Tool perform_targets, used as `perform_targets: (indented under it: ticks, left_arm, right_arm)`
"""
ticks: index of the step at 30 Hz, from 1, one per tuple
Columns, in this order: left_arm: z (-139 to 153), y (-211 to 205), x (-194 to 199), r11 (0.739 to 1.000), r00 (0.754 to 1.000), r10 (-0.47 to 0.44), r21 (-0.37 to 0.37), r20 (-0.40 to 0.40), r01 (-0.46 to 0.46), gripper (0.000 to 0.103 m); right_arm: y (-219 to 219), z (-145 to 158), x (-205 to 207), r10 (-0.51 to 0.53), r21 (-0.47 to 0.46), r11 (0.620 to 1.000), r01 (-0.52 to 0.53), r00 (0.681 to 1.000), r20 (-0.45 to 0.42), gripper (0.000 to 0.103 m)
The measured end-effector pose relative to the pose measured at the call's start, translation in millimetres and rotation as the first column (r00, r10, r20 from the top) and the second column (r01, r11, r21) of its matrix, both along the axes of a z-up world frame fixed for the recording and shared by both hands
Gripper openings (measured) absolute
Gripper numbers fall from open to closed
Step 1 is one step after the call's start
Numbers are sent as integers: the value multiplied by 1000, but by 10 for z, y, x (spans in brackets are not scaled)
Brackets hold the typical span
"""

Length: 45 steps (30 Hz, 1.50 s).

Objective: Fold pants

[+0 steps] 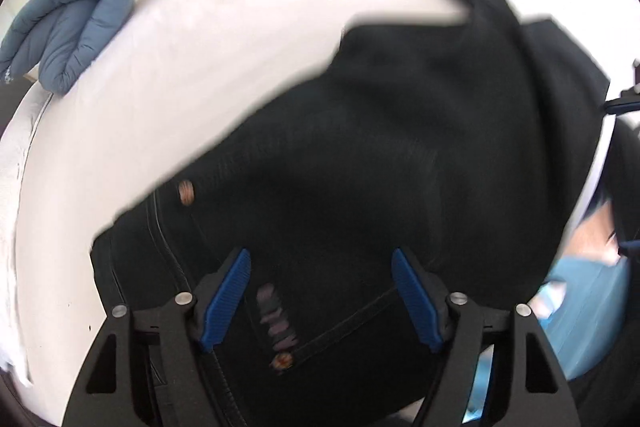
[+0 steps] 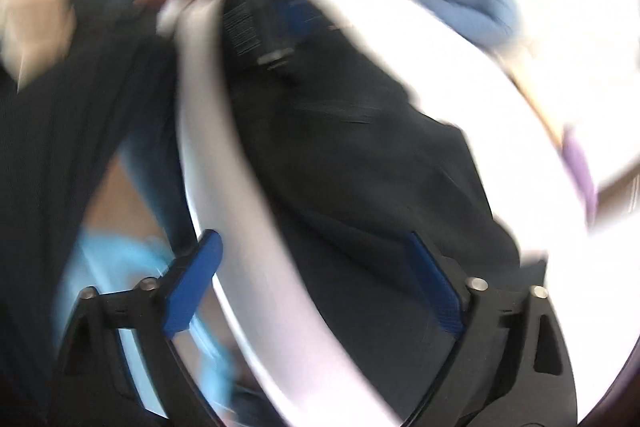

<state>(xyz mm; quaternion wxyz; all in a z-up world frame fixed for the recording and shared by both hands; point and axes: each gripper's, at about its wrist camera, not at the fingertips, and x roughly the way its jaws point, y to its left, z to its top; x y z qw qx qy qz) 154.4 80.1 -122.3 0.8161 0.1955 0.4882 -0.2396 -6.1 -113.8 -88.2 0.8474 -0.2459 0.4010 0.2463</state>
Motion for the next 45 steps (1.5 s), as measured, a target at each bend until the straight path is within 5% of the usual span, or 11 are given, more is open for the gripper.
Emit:
perform_targets:
  ticks: [4, 8, 12, 17, 28, 29, 32, 34, 37, 42, 45]
  left_arm:
    - [306, -265, 188, 984, 999, 42, -175, -5, -42, 76]
    - [175, -549, 397, 958, 992, 83, -268, -98, -106, 75]
    - [-410, -641, 439, 955, 964, 144, -224, -222, -194, 58]
    - [-520, -782, 268, 968, 974, 142, -180, -175, -173, 60]
    - [-518, -802, 337, 966, 974, 138, -191, -178, -172, 65]
    - [-535, -871, 351, 967, 975, 138, -190, -176, -171, 65]
    - [-539, -894, 348, 967, 975, 136, -192, -173, -169, 66]
    - [-524, -859, 333, 967, 976, 135, -193, -172, -167, 67]
    - [-509, -828, 315, 967, 976, 135, -191, -173, -168, 67]
    - [-515, -829, 308, 967, 974, 140, -185, -178, -173, 68]
    - [-520, -849, 317, 968, 973, 141, -181, -182, -175, 68]
  right_arm:
    - [-796, 288, 543, -327, 213, 916, 340, 940, -95, 93]
    - [-1587, 468, 1260, -571, 290, 739, 608, 794, -209, 93]
    - [-2140, 424, 2004, -741, 219, 559, 800, 600, -302, 94]
    - [-2400, 124, 2781, -797, 117, 472, 874, 480, -367, 93]
    - [-2149, -482, 3589, -858, -202, 491, 847, 430, -282, 93]
    - [-2168, -503, 3597, -859, -188, 483, 855, 422, -291, 91]
    - [-2117, -575, 3608, -842, -137, 478, 868, 408, -354, 64]
    - [-2100, -527, 3617, -838, -118, 484, 867, 421, -348, 23]
    - [-2161, -371, 3577, -823, -24, 464, 886, 421, -381, 5]
    - [-2443, 151, 3211, -823, 182, 395, 900, 435, -365, 3]
    - [-2639, 506, 2571, -843, 320, 327, 889, 427, -326, 3]
